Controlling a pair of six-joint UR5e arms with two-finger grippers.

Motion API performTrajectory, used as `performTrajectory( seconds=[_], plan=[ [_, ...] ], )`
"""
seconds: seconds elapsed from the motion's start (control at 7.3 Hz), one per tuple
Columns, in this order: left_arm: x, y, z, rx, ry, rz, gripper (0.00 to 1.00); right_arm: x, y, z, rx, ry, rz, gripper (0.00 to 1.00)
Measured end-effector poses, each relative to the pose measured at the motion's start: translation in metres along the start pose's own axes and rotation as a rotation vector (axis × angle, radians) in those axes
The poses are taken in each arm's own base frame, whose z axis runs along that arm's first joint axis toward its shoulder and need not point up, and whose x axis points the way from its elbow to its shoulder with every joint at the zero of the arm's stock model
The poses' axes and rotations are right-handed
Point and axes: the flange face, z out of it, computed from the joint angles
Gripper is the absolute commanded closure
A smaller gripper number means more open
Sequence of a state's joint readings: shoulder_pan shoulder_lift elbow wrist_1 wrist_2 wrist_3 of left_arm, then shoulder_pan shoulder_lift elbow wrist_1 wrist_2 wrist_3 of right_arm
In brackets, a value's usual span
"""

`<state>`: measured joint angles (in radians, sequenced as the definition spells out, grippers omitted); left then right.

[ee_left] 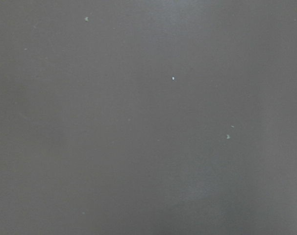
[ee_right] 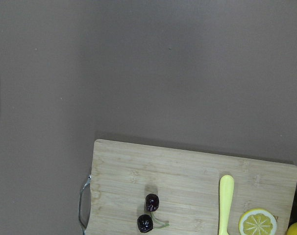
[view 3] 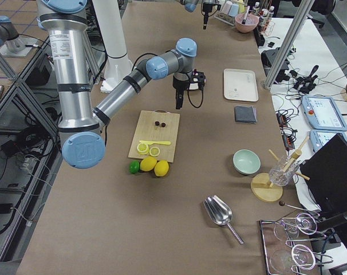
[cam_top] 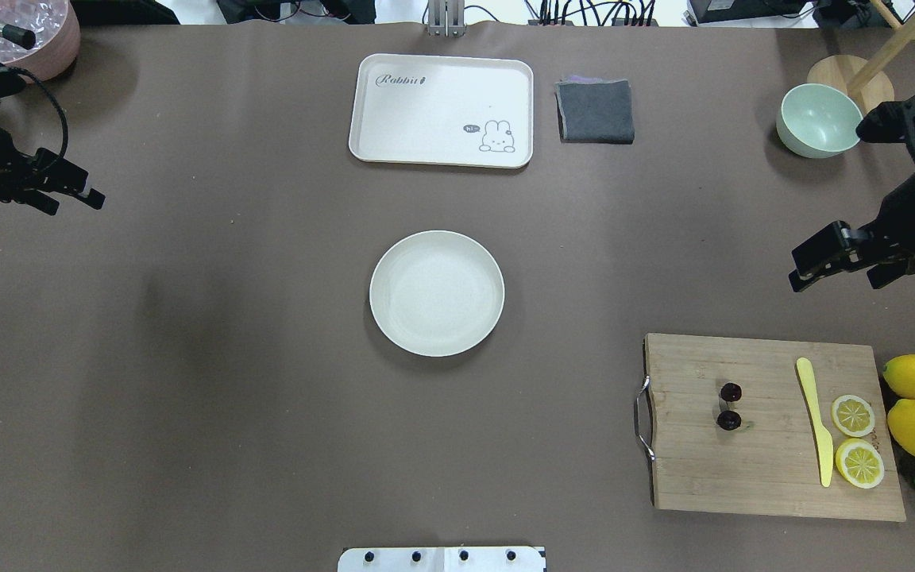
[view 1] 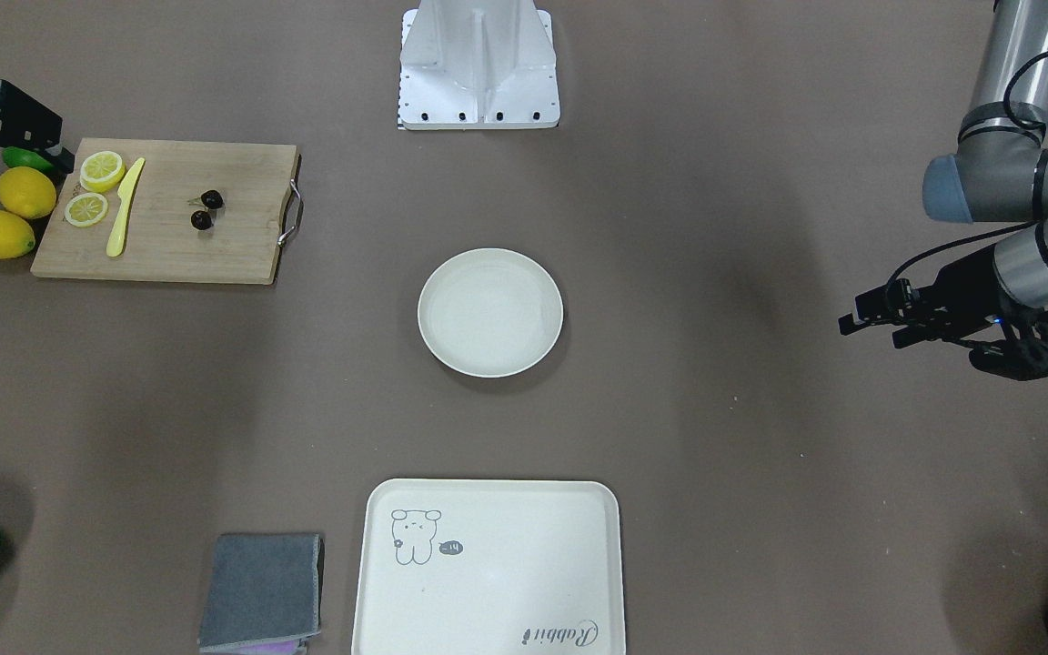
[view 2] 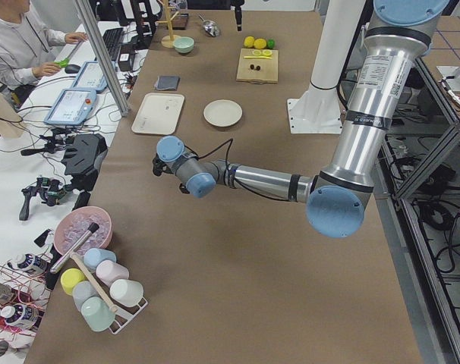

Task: Place red cherry on plate
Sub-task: 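Lower the right gripper onto the two dark red cherries and grasp them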

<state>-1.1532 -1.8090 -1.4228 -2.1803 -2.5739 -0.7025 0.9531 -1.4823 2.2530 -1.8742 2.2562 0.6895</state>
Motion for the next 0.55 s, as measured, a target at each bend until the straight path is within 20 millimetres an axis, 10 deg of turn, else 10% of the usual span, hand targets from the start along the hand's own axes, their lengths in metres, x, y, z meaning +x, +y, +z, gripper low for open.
performTrajectory(
  seconds=[0.55],
  plan=[
    [-0.013,0.008,-0.001,-0.001,-0.008,-0.01,0.03,0.008,0.041,0.1,0.088,-0.011,0.026,0.05]
  ],
)
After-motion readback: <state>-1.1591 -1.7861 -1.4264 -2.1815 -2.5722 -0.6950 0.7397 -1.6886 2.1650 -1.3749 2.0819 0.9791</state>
